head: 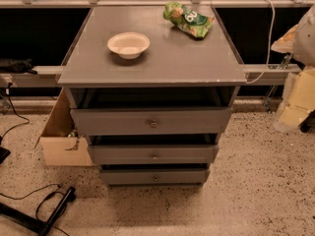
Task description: Open bottom drawer
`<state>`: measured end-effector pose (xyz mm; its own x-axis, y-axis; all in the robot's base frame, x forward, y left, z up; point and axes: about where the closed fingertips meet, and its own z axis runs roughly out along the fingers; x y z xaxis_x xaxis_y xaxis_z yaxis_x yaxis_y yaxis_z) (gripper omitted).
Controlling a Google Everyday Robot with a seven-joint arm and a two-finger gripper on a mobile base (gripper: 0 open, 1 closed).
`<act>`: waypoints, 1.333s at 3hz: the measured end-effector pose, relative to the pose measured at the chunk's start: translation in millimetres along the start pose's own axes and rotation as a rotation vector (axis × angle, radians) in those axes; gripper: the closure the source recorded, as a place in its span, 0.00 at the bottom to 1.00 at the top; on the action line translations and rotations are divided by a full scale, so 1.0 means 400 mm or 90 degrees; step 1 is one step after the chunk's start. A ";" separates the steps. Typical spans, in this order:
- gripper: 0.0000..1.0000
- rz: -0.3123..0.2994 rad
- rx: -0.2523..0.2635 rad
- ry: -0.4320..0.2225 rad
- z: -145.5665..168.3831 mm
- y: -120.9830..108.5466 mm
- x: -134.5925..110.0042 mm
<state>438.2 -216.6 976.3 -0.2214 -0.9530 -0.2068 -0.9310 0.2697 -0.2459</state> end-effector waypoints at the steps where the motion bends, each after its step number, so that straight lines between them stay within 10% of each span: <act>1: 0.00 0.000 0.000 0.000 0.000 0.000 0.000; 4: 0.00 -0.058 0.021 -0.004 0.208 0.125 0.011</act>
Offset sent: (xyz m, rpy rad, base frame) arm -0.0186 0.0338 -0.0687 -0.1065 -0.0672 0.0872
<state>414.5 -196.0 884.4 -0.1341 -0.9730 -0.1877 -0.9374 0.1860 -0.2945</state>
